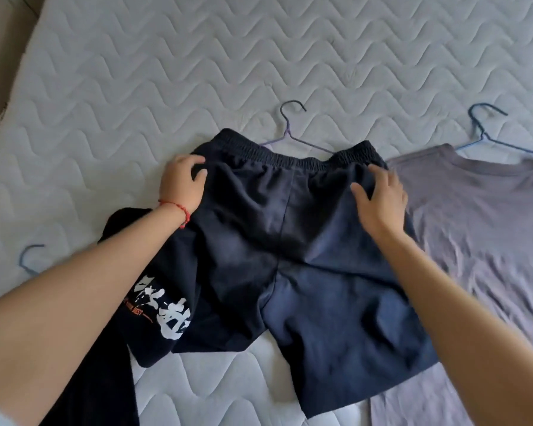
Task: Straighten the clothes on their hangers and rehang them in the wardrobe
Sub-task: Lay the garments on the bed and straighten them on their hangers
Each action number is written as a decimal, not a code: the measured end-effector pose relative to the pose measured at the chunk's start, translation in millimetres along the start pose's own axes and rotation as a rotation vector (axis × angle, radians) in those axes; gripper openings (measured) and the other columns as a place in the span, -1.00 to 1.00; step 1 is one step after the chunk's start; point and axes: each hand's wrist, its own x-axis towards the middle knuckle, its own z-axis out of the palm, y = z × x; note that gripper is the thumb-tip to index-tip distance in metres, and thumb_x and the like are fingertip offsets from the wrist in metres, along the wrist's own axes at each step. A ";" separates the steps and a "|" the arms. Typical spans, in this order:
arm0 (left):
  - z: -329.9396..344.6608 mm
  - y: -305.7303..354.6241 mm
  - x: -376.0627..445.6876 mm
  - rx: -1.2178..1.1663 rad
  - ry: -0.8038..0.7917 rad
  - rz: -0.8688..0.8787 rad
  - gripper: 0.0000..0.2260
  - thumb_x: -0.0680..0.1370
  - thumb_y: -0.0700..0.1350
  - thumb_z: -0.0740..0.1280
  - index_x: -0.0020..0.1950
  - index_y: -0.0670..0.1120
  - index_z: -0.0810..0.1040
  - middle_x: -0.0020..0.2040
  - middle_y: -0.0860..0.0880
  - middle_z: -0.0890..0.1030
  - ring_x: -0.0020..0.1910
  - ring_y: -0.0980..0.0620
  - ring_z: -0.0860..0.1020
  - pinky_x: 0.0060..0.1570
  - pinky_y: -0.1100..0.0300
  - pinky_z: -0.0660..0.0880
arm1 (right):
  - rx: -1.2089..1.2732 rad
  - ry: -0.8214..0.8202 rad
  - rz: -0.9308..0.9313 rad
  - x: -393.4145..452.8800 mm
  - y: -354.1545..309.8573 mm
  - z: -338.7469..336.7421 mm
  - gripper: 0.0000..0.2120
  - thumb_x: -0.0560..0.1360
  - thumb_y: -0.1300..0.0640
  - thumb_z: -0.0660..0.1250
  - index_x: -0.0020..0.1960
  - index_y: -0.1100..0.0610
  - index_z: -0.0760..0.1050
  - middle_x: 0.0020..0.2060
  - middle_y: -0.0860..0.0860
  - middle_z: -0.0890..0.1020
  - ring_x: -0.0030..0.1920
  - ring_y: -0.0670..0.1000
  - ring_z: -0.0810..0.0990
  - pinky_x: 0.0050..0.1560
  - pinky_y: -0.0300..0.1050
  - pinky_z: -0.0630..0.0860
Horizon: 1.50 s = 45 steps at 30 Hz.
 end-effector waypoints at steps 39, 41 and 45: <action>-60.5 -156.0 -254.7 -0.655 0.102 -1.159 -0.90 0.49 -0.21 0.34 -0.22 -0.17 0.53 -0.23 -0.14 0.56 -0.20 -0.09 0.55 -0.34 0.16 0.52 | 0.798 -0.353 0.935 -295.4 -44.6 103.1 -0.68 0.55 0.13 0.26 -0.35 0.14 0.30 -0.45 0.07 0.36 -0.54 -0.03 0.33 -0.46 -0.17 0.35; -57.8 -168.5 -269.7 -0.464 0.039 -1.137 -0.88 0.52 -0.13 0.30 -0.10 -0.18 0.55 -0.19 -0.15 0.59 -0.17 -0.15 0.59 -0.26 0.13 0.58 | 0.775 -0.287 0.985 -300.0 -39.5 105.3 -0.62 0.53 0.12 0.30 -0.39 0.15 0.24 -0.47 0.08 0.34 -0.46 0.00 0.35 -0.35 -0.10 0.47; -58.0 -164.3 -271.0 -0.323 -0.081 -0.944 -0.76 0.54 0.08 0.23 -0.04 -0.08 0.50 -0.10 -0.04 0.54 -0.05 -0.08 0.51 0.01 0.11 0.38 | 0.860 -0.321 1.029 -307.8 -43.3 113.6 -0.59 0.45 -0.05 0.38 -0.22 0.33 0.45 -0.34 0.29 0.40 -0.22 0.06 0.45 -0.02 0.03 0.52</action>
